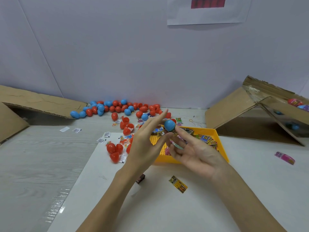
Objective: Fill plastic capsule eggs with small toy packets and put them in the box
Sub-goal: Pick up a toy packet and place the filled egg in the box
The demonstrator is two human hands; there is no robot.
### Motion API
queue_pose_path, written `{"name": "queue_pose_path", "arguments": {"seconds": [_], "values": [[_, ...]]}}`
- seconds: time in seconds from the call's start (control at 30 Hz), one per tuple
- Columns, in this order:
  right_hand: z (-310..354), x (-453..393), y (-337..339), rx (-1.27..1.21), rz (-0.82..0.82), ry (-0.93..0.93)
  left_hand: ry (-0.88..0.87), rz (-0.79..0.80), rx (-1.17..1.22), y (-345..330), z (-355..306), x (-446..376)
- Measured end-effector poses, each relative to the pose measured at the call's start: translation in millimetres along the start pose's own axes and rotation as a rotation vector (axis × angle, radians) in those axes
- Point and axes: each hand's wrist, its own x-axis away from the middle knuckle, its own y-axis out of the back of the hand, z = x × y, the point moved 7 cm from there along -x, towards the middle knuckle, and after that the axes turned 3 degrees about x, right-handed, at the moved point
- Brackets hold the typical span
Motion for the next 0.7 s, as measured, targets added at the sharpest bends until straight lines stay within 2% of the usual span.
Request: {"name": "queue_pose_path", "arguments": {"seconds": [0.2, 0.33, 0.7], "values": [[-1.9, 1.6, -3.0, 0.032, 0.012, -0.01, -0.011, -0.055, 0.024, 1.7, -4.0, 1.0], [-4.6, -0.5, -2.6, 0.014, 0.014, -0.021, -0.007, -0.013, 0.036, -5.8, 0.6, 3.8], [-12.4, 0.1, -6.3, -0.043, 0.001, -0.048, -0.034, -0.083, -0.043, -13.9, 4.3, 14.0]]}}
